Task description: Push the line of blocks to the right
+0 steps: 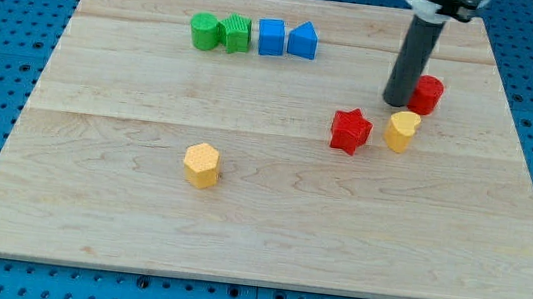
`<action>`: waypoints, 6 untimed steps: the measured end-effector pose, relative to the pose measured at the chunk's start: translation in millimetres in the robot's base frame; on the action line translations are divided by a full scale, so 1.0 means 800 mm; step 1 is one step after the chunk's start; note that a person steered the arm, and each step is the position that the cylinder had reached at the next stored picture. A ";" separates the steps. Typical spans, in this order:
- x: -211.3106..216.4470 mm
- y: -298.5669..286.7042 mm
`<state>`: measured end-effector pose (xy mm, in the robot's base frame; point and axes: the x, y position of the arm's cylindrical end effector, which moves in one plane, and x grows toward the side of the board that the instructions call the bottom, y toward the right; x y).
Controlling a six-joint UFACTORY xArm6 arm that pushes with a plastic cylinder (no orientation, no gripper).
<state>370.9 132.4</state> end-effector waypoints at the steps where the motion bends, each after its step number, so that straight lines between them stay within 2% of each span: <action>1: 0.000 -0.104; 3: -0.048 -0.363; 4: -0.080 -0.450; 5: -0.114 -0.444; 6: -0.118 -0.358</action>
